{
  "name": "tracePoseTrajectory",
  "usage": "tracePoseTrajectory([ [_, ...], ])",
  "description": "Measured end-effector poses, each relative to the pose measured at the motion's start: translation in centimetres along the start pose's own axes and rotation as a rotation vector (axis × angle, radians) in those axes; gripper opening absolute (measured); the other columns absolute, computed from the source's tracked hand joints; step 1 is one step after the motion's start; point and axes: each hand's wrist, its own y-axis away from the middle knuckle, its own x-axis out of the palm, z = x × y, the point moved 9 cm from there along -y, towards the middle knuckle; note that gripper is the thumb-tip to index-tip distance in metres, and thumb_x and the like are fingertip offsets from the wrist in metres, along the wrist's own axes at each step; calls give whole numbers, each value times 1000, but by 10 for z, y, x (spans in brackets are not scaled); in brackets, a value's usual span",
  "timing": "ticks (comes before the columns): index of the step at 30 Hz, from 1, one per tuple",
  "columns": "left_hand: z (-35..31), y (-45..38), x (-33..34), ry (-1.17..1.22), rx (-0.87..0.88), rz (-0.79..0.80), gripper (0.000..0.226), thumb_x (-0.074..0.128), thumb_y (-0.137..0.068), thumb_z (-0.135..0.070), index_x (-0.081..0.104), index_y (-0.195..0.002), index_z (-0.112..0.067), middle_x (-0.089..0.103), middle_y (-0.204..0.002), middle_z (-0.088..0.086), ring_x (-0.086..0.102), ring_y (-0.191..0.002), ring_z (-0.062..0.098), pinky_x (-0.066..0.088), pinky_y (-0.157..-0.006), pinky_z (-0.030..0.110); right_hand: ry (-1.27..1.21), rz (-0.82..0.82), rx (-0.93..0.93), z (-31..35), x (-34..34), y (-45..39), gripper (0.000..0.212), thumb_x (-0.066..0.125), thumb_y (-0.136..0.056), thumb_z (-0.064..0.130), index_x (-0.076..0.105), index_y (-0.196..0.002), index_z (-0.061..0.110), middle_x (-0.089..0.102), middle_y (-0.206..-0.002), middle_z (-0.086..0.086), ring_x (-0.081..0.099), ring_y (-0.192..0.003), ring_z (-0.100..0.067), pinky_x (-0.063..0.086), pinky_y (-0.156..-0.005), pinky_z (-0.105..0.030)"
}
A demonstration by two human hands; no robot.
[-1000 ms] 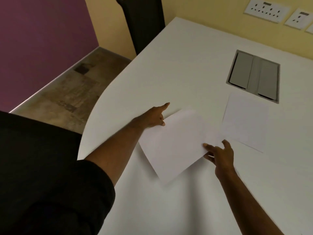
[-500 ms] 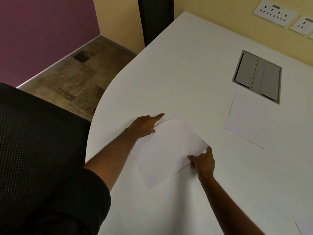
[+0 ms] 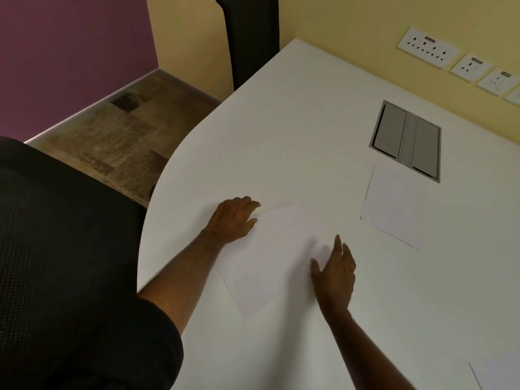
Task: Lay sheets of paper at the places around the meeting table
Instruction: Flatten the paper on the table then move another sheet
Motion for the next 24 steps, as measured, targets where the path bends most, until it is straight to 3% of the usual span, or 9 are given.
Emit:
tracePoseTrajectory([
  [5,-11,-17,-62,-39,45,-137,32,63,-87,-22,68,-117,-13,68,-102,5,65,-88,27,51,-79,38,120,-72,-277,37,-52,-5,68,58,-97,33,31,-155,11,26,-163,-14,22,-152,-32,25,-122,-46],
  [10,-28,-36,-139,-45,43,-235,50,61,-90,-17,56,-138,-3,64,-134,14,59,-127,30,46,-108,48,127,-160,-475,88,-118,-9,65,45,-103,39,25,-157,9,17,-166,-11,10,-155,-27,11,-126,-44],
  [15,-55,-44,-226,14,-7,-317,49,57,-89,-6,57,-137,-3,63,-136,15,58,-129,30,46,-110,46,139,-274,-689,151,-187,5,63,35,-104,47,28,-156,12,13,-167,-11,7,-155,-28,11,-126,-47],
  [17,-64,-42,-260,-6,-44,-330,55,55,-89,-7,49,-144,-3,54,-146,15,48,-139,29,40,-114,49,148,-304,-749,175,-214,14,66,28,-104,51,25,-157,12,10,-168,-11,4,-156,-28,10,-126,-47],
  [20,-71,-38,-316,-124,-87,-337,71,50,-91,-16,24,-156,-7,22,-165,13,18,-154,27,21,-124,52,137,-350,-816,215,-255,30,71,19,-103,55,14,-159,12,4,-168,-10,0,-156,-26,9,-127,-46],
  [22,-72,-33,-357,-177,-137,-364,82,49,-91,-22,6,-159,-10,3,-168,12,4,-156,26,15,-126,50,111,-383,-859,242,-284,43,72,18,-103,55,12,-159,10,3,-168,-11,-1,-156,-26,9,-127,-45],
  [24,-72,-23,-403,-232,-192,-408,87,50,-92,-24,-4,-159,-12,-4,-168,12,1,-156,26,15,-126,49,85,-426,-911,270,-313,60,72,20,-103,54,11,-159,9,4,-168,-11,0,-156,-25,10,-127,-44],
])
